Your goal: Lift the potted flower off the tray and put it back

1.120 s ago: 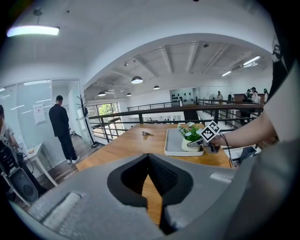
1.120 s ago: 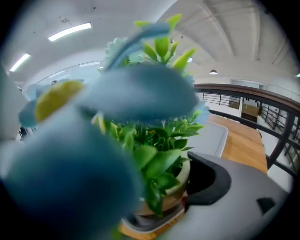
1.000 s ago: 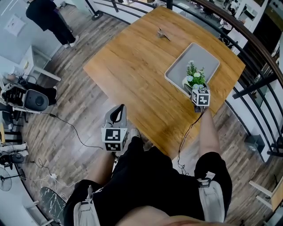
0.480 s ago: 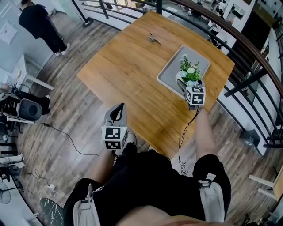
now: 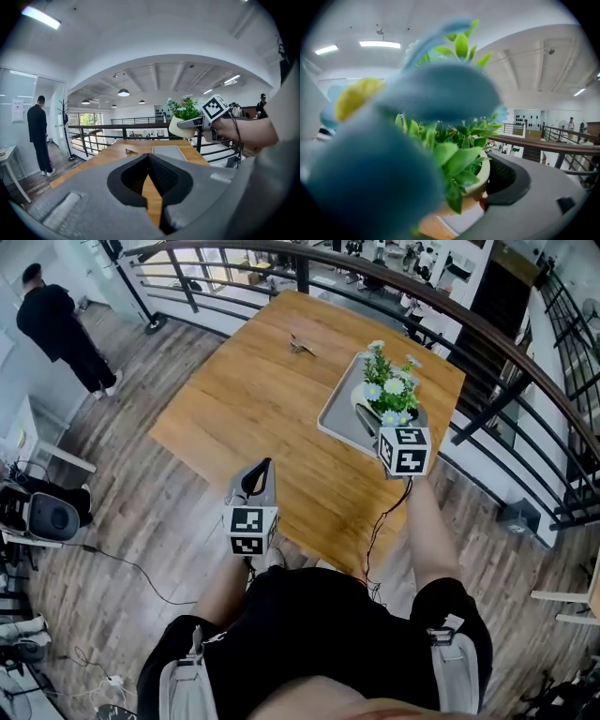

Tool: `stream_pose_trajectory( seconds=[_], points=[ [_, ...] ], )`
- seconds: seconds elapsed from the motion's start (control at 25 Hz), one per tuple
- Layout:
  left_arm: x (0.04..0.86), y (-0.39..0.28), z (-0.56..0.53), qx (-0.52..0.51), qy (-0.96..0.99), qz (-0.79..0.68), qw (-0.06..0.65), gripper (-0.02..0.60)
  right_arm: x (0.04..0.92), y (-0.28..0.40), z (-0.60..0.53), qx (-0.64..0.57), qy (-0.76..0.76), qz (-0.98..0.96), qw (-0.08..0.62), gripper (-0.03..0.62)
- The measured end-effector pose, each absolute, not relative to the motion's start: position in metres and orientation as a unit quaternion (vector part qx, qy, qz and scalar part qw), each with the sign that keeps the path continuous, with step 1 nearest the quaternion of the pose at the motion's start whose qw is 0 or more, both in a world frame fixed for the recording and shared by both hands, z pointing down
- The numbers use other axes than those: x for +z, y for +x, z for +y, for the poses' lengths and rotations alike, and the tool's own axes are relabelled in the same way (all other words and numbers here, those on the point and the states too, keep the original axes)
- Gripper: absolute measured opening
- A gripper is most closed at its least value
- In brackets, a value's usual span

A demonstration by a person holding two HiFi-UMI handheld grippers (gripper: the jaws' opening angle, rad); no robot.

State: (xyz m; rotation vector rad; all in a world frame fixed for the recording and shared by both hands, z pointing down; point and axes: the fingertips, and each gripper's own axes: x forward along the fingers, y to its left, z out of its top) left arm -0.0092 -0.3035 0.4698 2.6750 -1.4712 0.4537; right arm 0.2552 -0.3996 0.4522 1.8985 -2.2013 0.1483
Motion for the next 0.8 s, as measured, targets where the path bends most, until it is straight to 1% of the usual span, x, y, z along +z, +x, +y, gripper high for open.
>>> stream_pose_trajectory(
  seconds=[0.16,0.32,0.64,0.8],
  points=[
    [0.463,-0.007,-0.308,0.129,0.878,-0.460,0.027,0.012,0.415,0.244,-0.372,0.042,0.672,-0.732,0.103,0.506],
    [0.459,0.001,-0.310,0.116,0.891,-0.439,0.028,0.012,0.404,0.235,-0.340,0.055,0.700,-0.706,0.094,0.506],
    [0.450,0.029,-0.314,0.101,0.917,-0.385,0.022,0.012,0.415,0.240,-0.286,0.060,0.775,-0.625,0.076,0.506],
    [0.448,0.045,-0.308,0.101,0.928,-0.358,0.017,0.012,0.433,0.244,-0.261,0.068,0.795,-0.598,0.080,0.506]
  ],
)
